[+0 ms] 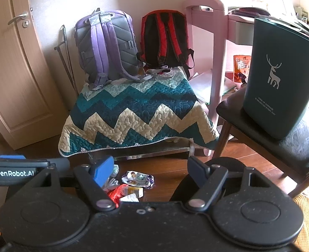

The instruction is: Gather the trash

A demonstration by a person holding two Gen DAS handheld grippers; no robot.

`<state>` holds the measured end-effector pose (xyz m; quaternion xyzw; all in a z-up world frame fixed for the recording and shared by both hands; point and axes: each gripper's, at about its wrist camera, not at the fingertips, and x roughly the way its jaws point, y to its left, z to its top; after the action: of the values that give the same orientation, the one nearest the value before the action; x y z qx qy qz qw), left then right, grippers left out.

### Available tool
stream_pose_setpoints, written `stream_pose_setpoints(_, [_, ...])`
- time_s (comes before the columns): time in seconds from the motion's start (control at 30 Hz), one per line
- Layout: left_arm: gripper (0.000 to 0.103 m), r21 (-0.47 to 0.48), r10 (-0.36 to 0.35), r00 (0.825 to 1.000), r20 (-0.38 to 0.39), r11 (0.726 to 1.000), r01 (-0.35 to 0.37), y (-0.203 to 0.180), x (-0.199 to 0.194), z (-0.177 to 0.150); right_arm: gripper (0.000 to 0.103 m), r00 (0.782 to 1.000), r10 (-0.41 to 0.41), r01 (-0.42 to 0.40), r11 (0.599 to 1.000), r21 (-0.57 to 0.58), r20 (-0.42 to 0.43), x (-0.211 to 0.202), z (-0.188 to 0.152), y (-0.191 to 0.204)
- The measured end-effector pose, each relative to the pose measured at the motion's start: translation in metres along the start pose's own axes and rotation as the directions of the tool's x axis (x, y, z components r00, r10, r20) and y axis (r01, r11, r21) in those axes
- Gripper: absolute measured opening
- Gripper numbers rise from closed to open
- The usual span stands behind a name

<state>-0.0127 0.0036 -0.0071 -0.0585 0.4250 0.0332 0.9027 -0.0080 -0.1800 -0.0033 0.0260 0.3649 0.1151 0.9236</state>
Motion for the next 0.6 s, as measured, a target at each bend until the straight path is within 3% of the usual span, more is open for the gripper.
stream_pose_setpoints(0.6, [0.103,-0.006,-0.003,1.000,0.000,1.000,0.003,0.0098,0.0020,0.0052,0.077,1.000,-0.005,0.005,1.000,-0.002,-0.002,0.0026,-0.0012,0.0029])
